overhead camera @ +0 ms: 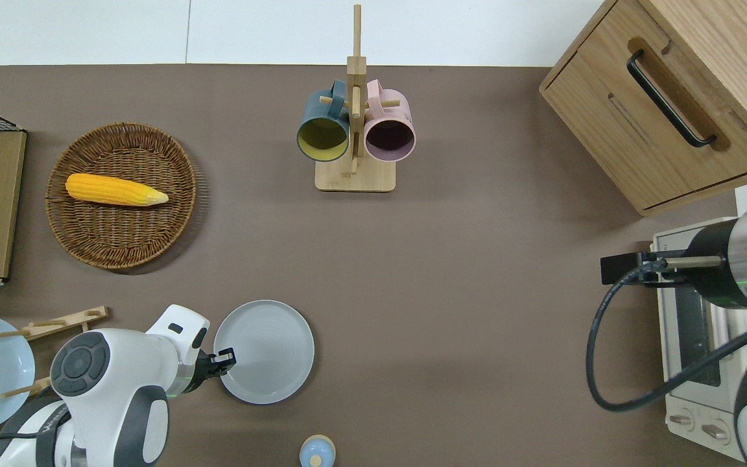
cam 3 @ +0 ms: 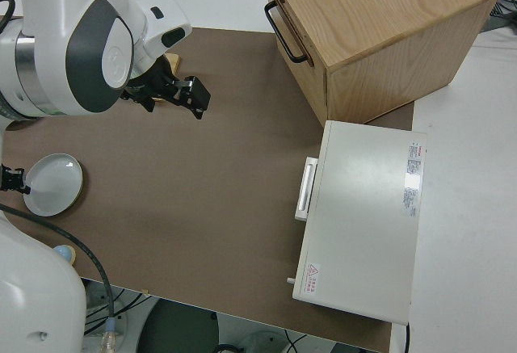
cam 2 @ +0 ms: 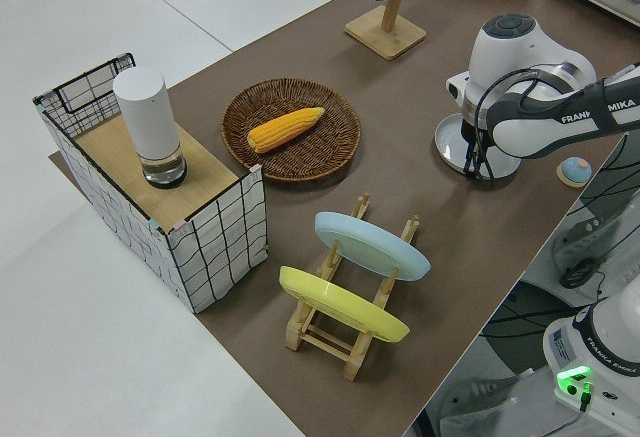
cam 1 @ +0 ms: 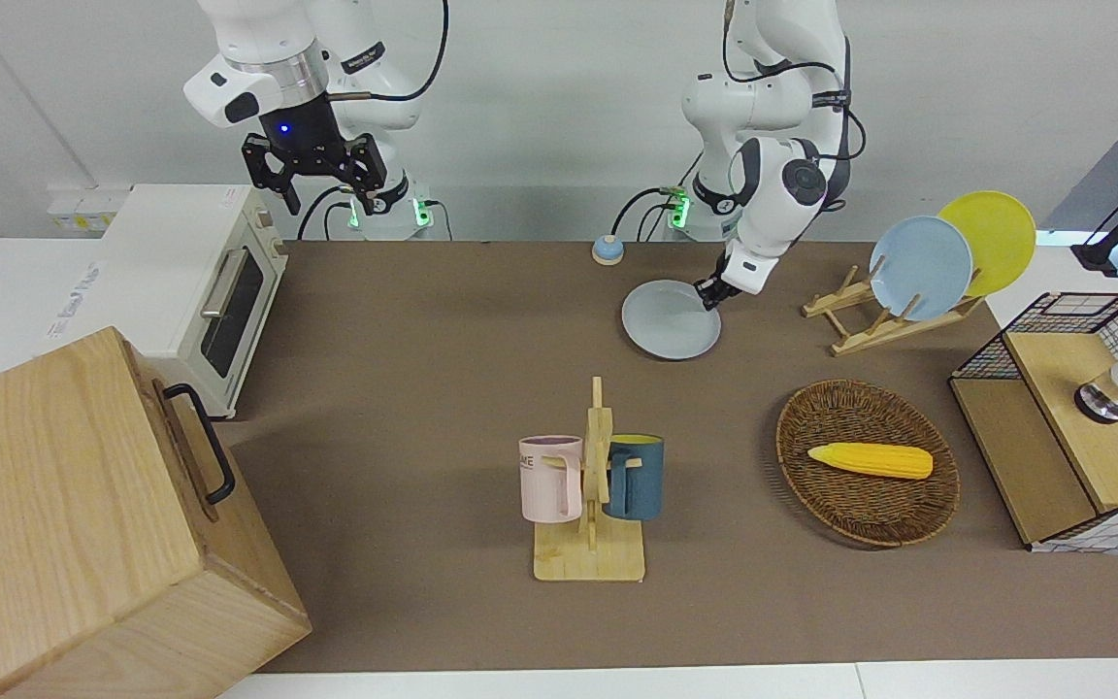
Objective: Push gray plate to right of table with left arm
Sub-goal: 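Push the gray plate with the left gripper toward the toaster oven, then keep pushing the gray plate with the left gripper toward the toaster oven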
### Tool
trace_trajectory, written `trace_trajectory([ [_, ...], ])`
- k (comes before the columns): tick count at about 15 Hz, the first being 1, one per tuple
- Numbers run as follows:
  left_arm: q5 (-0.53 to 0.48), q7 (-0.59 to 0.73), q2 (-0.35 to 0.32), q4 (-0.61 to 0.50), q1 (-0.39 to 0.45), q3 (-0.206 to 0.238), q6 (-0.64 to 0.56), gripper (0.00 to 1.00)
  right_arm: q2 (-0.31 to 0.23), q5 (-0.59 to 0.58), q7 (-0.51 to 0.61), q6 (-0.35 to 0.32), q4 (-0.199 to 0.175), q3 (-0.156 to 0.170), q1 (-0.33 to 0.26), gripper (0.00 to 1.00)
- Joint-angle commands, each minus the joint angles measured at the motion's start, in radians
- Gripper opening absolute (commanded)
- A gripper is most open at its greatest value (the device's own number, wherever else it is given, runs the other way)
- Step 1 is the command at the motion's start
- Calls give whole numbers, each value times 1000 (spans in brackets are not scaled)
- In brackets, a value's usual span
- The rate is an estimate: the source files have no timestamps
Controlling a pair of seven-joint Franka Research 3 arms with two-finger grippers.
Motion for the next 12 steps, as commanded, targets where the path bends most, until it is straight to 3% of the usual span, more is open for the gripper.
trace_trajectory([
  [1, -31, -96, 26, -15, -52, -35, 52, 0, -27, 22, 10, 0, -27, 16, -29, 996],
  [4, -68, -177, 37, -15, -86, -74, 83, 0, -27, 22, 10, 0, -27, 16, -29, 996],
  [9, -125, -370, 58, -13, -109, -220, 157, 0, -27, 22, 10, 0, -27, 16, -29, 996],
  [12, -128, -438, 77, -12, -132, -245, 190, 0, -27, 22, 10, 0, -27, 16, -29, 996],
])
